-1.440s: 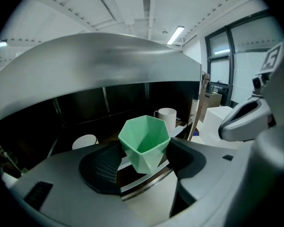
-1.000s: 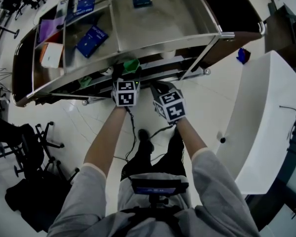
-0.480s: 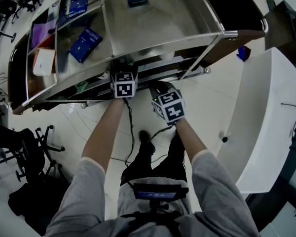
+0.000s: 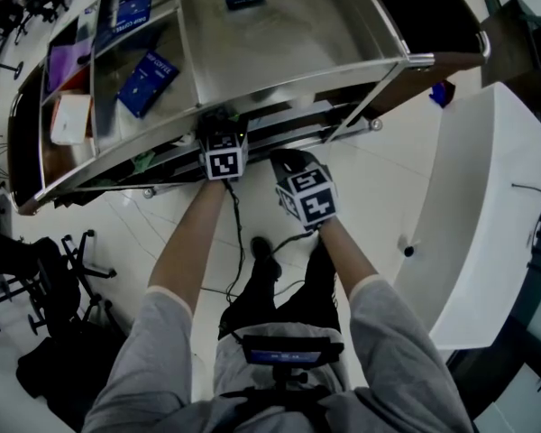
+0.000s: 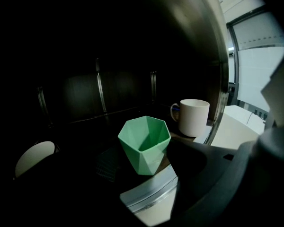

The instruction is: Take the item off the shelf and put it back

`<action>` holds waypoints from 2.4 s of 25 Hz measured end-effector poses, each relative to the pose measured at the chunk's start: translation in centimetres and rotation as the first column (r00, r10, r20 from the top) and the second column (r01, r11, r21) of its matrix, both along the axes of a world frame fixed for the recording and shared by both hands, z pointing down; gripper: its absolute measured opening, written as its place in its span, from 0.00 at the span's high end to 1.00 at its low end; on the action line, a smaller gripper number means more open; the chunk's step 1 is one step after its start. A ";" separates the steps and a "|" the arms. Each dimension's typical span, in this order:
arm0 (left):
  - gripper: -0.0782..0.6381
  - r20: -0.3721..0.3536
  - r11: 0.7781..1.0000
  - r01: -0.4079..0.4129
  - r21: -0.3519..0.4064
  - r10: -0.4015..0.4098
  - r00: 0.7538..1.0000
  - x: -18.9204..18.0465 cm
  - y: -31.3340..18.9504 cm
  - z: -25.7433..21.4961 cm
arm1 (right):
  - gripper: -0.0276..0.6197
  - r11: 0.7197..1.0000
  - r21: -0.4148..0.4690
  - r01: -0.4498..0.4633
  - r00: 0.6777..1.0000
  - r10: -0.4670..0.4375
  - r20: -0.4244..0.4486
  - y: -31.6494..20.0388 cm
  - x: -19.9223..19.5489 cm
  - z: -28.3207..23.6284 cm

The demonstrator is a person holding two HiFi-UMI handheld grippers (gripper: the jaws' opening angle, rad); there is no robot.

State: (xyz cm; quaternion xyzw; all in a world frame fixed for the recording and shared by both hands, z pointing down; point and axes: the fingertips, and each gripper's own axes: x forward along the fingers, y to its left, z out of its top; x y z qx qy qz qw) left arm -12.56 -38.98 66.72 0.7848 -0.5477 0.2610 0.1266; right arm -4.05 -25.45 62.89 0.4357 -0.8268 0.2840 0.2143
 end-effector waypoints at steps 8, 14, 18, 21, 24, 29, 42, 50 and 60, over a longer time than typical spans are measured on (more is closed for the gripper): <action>0.35 -0.030 1.000 -0.003 -0.004 0.002 1.000 0.4 0.3 0.4 | 0.94 1.000 -0.007 -0.004 1.000 0.004 0.001 0.1 0.4 0.3; 0.34 -0.018 1.000 0.006 -0.008 -0.006 1.000 -0.3 1.3 -0.5 | 0.94 1.000 -0.004 0.001 1.000 -0.001 0.001 0.3 0.4 -0.1; 0.34 -0.024 1.000 0.002 0.010 -0.002 1.000 -0.9 3.3 -2.8 | 0.94 1.000 -0.003 0.011 1.000 -0.011 -0.006 1.1 0.6 -1.1; 0.34 -0.032 1.000 0.006 -0.009 -0.006 0.999 -1.5 6.1 -4.2 | 0.94 1.000 0.005 0.019 1.000 -0.019 -0.015 1.8 0.8 -2.4; 0.34 -0.067 0.999 0.011 -0.035 -0.013 0.998 -1.9 9.3 -5.9 | 0.94 1.000 0.017 0.021 1.000 -0.021 -0.020 2.7 1.3 -4.2; 0.36 -0.103 0.999 -0.001 -0.036 -0.003 0.995 -2.2 13.6 -9.8 | 0.94 0.999 0.040 0.028 0.999 -0.027 -0.035 4.2 2.4 -6.8; 0.68 -0.161 0.997 0.079 -0.011 -0.080 0.984 -4.7 21.9 -15.4 | 0.94 0.995 0.095 0.007 0.999 -0.003 -0.037 8.4 5.0 -10.5; 0.88 -0.170 0.983 0.184 0.001 -0.181 0.969 -8.5 25.0 -16.4 | 0.94 0.994 0.104 -0.019 0.999 0.024 -0.042 10.3 7.0 -10.8; 0.88 -0.181 0.965 0.260 -0.040 -0.263 0.948 -13.3 28.2 -15.0 | 0.94 0.990 0.120 -0.076 0.997 0.079 -0.019 11.1 8.5 -11.0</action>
